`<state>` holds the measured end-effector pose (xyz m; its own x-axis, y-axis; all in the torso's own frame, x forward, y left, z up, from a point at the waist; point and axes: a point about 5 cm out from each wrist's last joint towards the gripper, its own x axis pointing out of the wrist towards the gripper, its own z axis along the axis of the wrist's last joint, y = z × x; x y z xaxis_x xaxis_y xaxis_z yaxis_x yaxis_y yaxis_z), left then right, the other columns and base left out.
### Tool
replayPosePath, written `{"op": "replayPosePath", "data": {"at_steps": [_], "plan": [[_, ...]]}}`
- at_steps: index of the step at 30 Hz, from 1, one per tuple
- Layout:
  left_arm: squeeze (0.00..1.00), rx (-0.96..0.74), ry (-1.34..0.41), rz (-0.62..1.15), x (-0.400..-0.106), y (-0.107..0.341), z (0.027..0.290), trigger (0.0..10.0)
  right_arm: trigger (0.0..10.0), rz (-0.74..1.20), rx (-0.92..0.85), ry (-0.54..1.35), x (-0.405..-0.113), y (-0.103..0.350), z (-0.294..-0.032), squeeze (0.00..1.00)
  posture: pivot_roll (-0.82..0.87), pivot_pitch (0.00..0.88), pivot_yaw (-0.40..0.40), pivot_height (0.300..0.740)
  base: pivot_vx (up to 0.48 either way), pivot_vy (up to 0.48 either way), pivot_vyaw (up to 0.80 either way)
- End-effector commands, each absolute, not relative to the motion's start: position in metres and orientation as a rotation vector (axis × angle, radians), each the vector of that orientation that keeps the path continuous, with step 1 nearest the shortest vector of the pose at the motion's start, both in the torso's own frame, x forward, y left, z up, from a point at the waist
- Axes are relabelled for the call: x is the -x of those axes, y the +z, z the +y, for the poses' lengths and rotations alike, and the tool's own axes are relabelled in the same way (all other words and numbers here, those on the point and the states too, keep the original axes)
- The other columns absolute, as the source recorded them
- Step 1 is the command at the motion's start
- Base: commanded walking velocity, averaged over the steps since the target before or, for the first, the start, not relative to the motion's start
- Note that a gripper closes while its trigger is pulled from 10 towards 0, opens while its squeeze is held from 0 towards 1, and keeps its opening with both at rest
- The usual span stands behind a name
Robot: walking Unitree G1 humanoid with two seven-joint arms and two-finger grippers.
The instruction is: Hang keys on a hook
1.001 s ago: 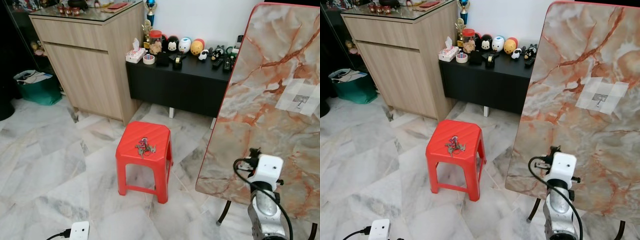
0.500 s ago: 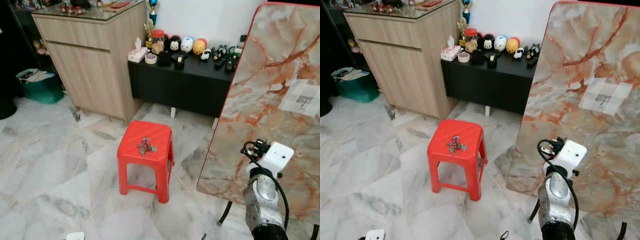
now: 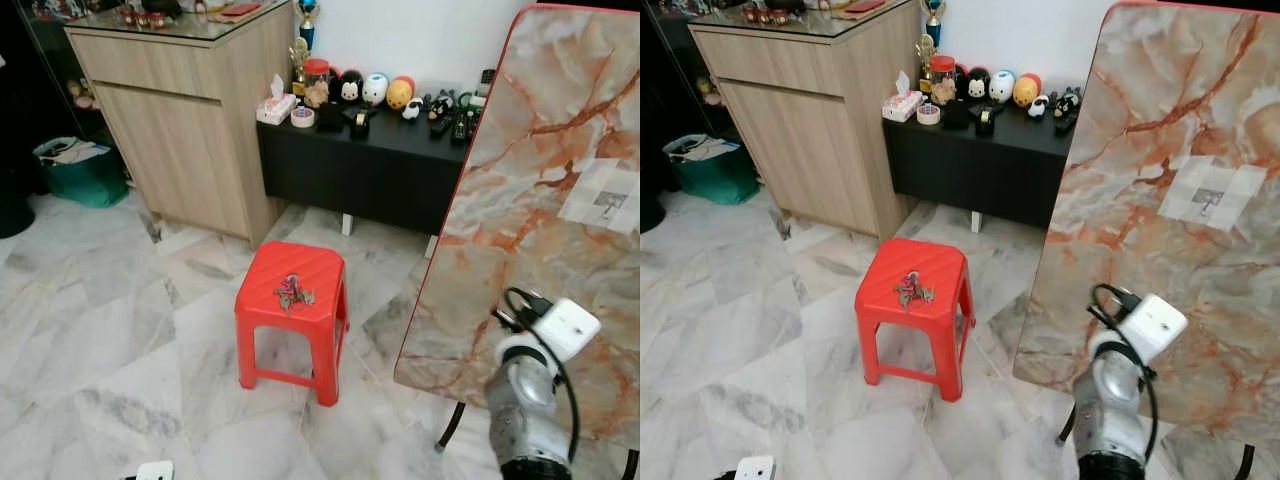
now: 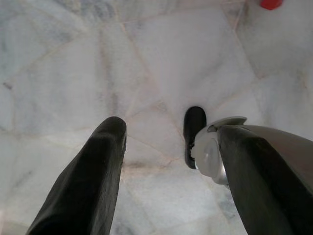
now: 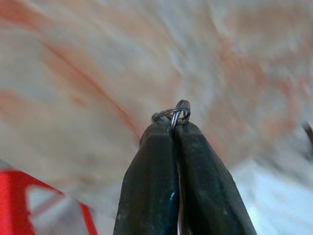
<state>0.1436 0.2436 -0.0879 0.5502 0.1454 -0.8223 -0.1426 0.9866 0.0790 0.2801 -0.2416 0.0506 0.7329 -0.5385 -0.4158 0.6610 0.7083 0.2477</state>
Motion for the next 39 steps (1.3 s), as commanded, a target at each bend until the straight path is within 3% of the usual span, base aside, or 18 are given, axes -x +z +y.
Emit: {"op": "replayPosePath", "data": {"at_steps": [1,6,8,15,24,26,39], "plan": [[0.0,-0.023,0.127,1.007,-0.138,-0.092,0.238,10.0,10.0,0.474,-0.371,-0.656,-0.268,0.026,-0.251,0.0,-0.02,0.0,-0.031,0.74,0.0,0.0,0.0],[0.0,-0.021,0.128,1.01,-0.136,-0.092,0.238,10.0,10.0,0.724,-0.217,-0.547,-0.234,-0.026,-0.26,0.0,-0.02,0.0,-0.036,0.74,0.0,0.0,0.0],[0.0,-0.019,0.132,1.016,-0.133,-0.093,0.241,10.0,10.0,0.914,-0.146,-0.457,-0.201,-0.058,-0.249,0.0,-0.01,0.0,-0.037,0.74,0.0,0.0,0.0],[0.0,-0.022,0.139,1.02,-0.129,-0.092,0.245,10.0,10.0,1.122,-0.137,-0.377,-0.161,-0.087,-0.225,0.0,0.03,0.0,-0.044,0.74,0.0,0.0,0.0],[0.0,-0.034,0.131,1.011,-0.133,-0.092,0.242,10.0,10.0,0.713,-0.222,-0.469,-0.216,-0.053,-0.235,0.0,0.01,0.0,-0.029,0.74,0.0,0.0,0.0],[0.0,-0.034,0.129,1.002,-0.137,-0.091,0.241,10.0,10.0,0.586,-0.088,-0.474,-0.231,-0.035,-0.242,0.0,0.01,0.0,-0.029,0.74,0.0,0.0,0.0],[0.0,-0.037,0.132,0.997,-0.138,-0.092,0.236,10.0,10.0,0.195,0.009,-0.491,-0.271,0.023,-0.247,0.0,0.01,0.0,-0.038,0.74,0.0,0.0,0.0]]}}
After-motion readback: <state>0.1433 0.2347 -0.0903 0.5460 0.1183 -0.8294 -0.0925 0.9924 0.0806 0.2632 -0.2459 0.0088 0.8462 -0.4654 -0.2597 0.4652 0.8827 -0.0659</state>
